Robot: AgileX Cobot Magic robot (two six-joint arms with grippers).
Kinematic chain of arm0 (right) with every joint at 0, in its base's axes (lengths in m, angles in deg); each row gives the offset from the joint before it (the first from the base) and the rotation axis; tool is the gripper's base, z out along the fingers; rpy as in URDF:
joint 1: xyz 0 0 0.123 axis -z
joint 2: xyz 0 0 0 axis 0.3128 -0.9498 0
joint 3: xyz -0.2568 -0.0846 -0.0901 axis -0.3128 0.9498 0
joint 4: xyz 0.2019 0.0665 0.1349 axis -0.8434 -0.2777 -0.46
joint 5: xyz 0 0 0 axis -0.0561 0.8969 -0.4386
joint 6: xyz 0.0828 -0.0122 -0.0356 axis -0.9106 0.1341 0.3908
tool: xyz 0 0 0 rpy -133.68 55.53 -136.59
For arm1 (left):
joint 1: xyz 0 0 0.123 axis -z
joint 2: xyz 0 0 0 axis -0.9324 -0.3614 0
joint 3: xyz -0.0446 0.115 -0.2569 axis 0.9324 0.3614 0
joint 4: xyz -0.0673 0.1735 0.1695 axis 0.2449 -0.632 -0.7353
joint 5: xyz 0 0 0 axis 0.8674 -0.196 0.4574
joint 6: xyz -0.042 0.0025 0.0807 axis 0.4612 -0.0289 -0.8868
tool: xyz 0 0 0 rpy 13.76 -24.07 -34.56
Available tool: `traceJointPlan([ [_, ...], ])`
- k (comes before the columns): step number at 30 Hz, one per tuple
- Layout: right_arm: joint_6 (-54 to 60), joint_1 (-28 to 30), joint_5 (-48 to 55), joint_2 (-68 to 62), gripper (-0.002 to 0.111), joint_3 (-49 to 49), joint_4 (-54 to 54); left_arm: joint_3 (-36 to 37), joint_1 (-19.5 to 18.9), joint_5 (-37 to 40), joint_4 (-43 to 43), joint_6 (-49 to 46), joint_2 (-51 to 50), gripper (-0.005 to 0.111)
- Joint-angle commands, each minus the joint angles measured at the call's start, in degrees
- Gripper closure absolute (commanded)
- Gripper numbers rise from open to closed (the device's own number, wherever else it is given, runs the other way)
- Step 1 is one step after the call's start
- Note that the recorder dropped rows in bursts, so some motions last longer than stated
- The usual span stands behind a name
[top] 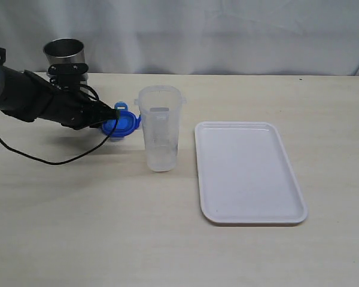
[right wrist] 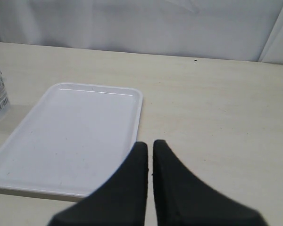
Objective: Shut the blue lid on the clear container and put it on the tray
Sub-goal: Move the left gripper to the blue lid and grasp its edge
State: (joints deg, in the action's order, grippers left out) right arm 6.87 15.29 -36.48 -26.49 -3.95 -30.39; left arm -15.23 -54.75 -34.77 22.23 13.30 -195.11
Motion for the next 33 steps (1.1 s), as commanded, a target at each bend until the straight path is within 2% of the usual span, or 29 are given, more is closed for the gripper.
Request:
traceJointPlan([
  [1, -0.2, 0.2, -0.2, 0.3, 0.104, 0.1, -0.2, -0.4, 0.2, -2.6, 0.6, 3.0, -0.7, 0.063],
  [19, -0.2, 0.2, -0.2, 0.3, 0.104, 0.1, -0.2, -2.7, 1.6, -3.7, 0.6, 7.6, -3.4, 0.063],
  [21, -0.2, 0.2, -0.2, 0.3, 0.104, 0.1, -0.2, -2.7, 1.7, -4.6, 1.6, 7.8, -3.4, 0.066],
  [29, -0.2, 0.2, -0.2, 0.3, 0.104, 0.1, -0.2, -2.7, 1.7, -5.0, 2.5, 7.8, -3.4, 0.094],
  [33, -0.2, 0.2, -0.2, 0.3, 0.104, 0.1, -0.2, -2.7, 1.7, -4.1, 2.5, 7.8, -3.4, 0.101],
])
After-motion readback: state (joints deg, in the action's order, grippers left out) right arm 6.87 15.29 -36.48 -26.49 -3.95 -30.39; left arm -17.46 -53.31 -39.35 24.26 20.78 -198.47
